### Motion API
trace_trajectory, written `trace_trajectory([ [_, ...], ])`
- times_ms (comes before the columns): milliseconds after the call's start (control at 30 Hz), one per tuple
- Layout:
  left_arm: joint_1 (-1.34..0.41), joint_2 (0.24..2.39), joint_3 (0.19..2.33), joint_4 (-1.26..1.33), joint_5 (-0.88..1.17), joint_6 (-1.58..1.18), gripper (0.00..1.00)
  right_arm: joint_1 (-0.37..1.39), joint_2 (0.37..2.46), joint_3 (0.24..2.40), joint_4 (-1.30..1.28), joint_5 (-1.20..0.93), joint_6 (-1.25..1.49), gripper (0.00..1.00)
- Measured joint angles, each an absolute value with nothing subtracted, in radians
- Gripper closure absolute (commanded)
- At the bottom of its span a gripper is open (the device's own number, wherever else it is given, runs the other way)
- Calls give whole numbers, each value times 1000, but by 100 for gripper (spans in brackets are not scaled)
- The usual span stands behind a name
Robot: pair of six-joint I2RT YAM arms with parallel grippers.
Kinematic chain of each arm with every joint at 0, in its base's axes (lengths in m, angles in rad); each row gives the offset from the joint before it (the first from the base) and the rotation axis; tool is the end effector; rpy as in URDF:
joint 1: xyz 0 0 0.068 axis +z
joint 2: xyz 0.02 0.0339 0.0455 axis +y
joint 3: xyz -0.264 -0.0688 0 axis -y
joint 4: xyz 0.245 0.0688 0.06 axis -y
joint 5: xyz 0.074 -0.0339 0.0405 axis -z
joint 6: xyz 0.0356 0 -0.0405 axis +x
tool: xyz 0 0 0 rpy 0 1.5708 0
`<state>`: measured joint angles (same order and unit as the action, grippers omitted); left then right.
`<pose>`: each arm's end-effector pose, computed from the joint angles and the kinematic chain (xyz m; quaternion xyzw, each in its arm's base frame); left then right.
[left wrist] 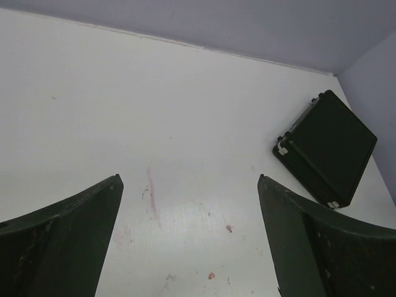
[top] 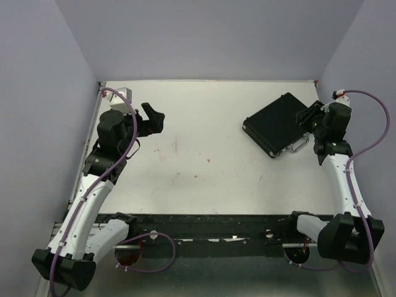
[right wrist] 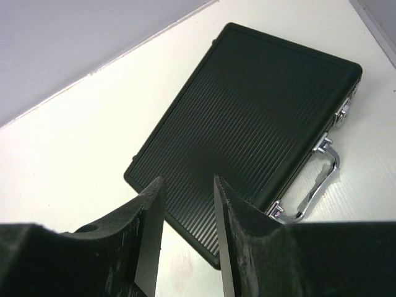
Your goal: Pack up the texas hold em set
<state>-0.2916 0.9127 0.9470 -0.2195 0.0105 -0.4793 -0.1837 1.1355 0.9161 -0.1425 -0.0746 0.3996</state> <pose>0.2001 -0.0605 0.3706 -0.0688 0.7664 -0.2439 0.5903 0.2593 -0.0455 0.3194 0.2161 0.7936 0.0917 0.5613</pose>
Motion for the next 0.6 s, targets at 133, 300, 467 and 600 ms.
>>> trace_trajectory([
  [133, -281, 890, 1070, -373, 18, -422, 1, -175, 1083, 930, -166, -78, 374, 53],
  [300, -281, 837, 1097, -465, 17, -363, 1, -173, 1032, 930, -169, -85, 360, 53],
  [467, -281, 792, 1041, -488, 17, -315, 1, -173, 1024, 930, -174, -89, 354, 53],
  [600, -281, 768, 1003, -496, 15, -299, 1, -173, 1019, 930, -175, -91, 348, 53],
])
